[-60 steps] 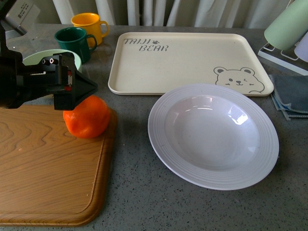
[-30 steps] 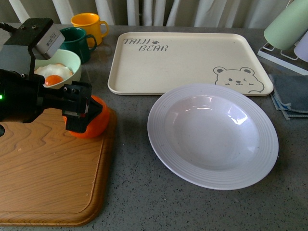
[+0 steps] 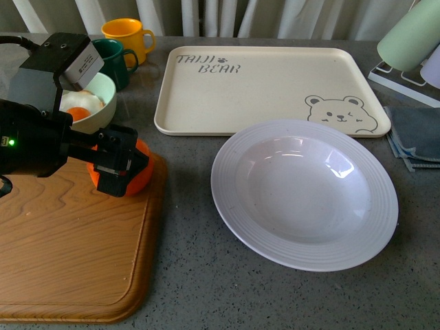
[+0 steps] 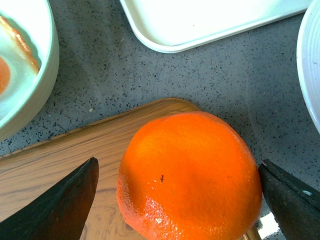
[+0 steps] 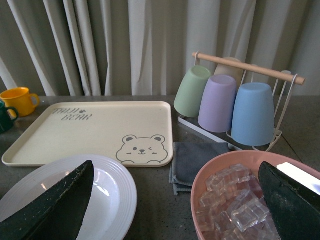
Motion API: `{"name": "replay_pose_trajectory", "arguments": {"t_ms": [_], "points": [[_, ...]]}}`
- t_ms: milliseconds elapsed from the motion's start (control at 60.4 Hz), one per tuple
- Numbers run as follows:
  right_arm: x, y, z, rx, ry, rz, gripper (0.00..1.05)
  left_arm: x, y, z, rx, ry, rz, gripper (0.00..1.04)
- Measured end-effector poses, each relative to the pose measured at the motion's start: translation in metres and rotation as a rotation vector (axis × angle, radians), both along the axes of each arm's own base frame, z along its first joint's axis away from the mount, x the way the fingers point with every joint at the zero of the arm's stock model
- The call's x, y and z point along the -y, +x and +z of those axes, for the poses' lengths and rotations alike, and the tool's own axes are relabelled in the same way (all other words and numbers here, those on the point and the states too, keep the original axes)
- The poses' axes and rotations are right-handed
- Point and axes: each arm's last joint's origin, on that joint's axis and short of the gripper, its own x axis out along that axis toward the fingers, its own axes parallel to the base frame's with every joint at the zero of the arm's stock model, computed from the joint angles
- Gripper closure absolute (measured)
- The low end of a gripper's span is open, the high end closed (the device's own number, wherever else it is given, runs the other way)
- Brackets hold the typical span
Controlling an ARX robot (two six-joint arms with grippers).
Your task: Place orange and plate with both arms
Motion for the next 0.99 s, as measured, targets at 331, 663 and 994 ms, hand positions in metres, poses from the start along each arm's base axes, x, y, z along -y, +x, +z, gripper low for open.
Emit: {"name": "replay_pose_trajectory", "arguments": {"t_ms": [331, 663, 994], "points": [[0.000, 0.000, 0.000, 0.000, 0.000, 0.000, 0.09, 0.000, 0.000, 0.001, 0.001, -0.006, -0.007, 0.45], [0.000, 0.000, 0.000, 0.000, 0.000, 0.000, 0.09, 0.003, -0.003, 0.023, 0.048, -0.054, -0.045, 0.47], [0.000, 0.000, 0.000, 0.000, 0.000, 0.000, 0.09, 0.055, -0.006, 0.046, 0.100, -0.153, -0.226, 0.47]]}}
